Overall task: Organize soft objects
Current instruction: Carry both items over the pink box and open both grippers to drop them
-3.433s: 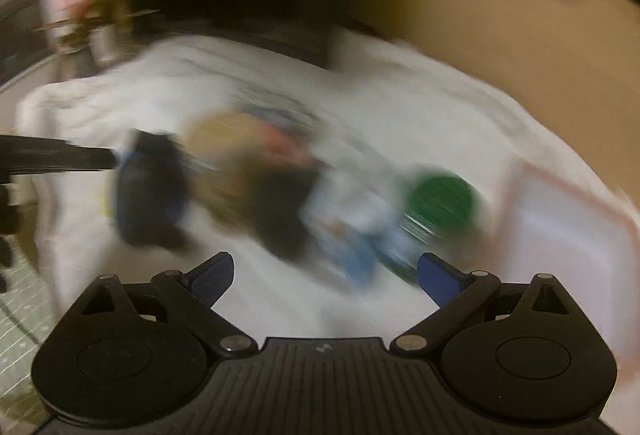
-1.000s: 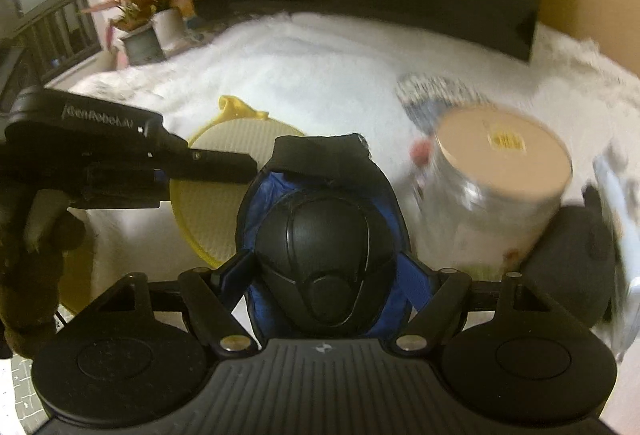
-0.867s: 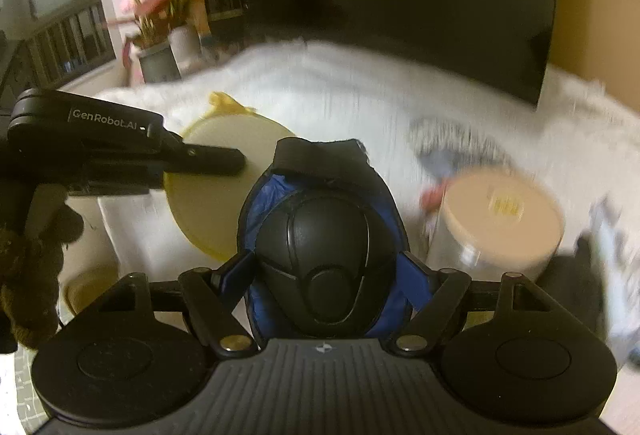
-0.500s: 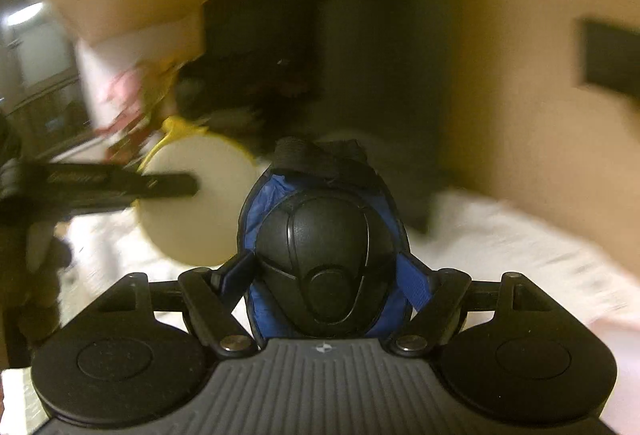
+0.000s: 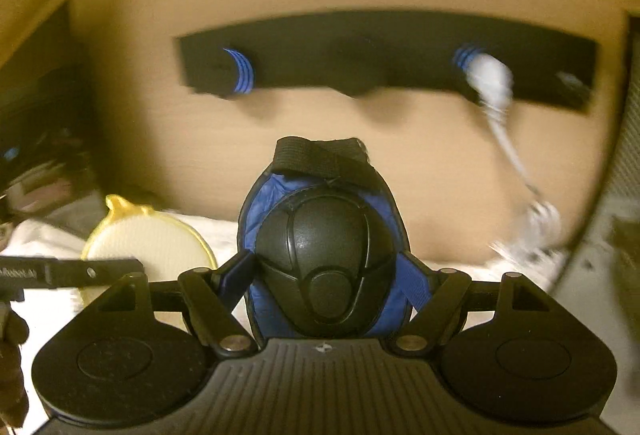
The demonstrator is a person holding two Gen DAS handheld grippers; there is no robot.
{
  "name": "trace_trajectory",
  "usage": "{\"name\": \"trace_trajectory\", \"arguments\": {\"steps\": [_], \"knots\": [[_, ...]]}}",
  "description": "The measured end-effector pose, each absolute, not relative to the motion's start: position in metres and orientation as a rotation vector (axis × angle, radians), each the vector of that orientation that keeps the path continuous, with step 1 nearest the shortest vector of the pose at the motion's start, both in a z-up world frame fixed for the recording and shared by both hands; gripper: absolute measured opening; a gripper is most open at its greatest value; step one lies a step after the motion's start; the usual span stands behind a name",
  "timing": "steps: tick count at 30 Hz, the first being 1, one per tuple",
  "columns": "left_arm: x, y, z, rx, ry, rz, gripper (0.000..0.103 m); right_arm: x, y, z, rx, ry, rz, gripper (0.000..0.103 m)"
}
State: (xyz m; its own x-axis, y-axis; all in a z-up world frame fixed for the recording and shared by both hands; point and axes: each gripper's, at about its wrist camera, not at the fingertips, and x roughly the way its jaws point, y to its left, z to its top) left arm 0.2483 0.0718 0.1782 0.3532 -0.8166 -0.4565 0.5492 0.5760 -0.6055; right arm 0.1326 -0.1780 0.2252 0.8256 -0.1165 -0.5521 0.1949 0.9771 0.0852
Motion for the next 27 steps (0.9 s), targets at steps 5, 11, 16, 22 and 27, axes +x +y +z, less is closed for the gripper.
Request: {"name": "trace_trajectory", "arguments": {"steps": [5, 11, 16, 22, 27], "knots": [[0.256, 0.024, 0.151, -0.332, 0.923, -0.939, 0.017, 0.131, -0.208, 0.208, 0.178, 0.612, -0.206, 0.077], [0.267, -0.027, 0.107, -0.195, 1.028, -0.950, 0.021, 0.150, -0.213, 0.186, 0.210, 0.655, -0.202, 0.077], [0.269, -0.040, 0.094, -0.030, 0.947, -0.823, 0.023, 0.163, -0.211, 0.170, 0.194, 0.682, -0.206, 0.077], [0.276, -0.007, 0.124, -0.134, 0.827, -0.771, 0.023, 0.184, -0.209, 0.138, 0.192, 0.773, -0.192, 0.077], [0.274, 0.006, 0.142, -0.178, 0.793, -0.769, 0.023, 0.211, -0.184, 0.086, 0.171, 0.975, -0.131, 0.077]]}}
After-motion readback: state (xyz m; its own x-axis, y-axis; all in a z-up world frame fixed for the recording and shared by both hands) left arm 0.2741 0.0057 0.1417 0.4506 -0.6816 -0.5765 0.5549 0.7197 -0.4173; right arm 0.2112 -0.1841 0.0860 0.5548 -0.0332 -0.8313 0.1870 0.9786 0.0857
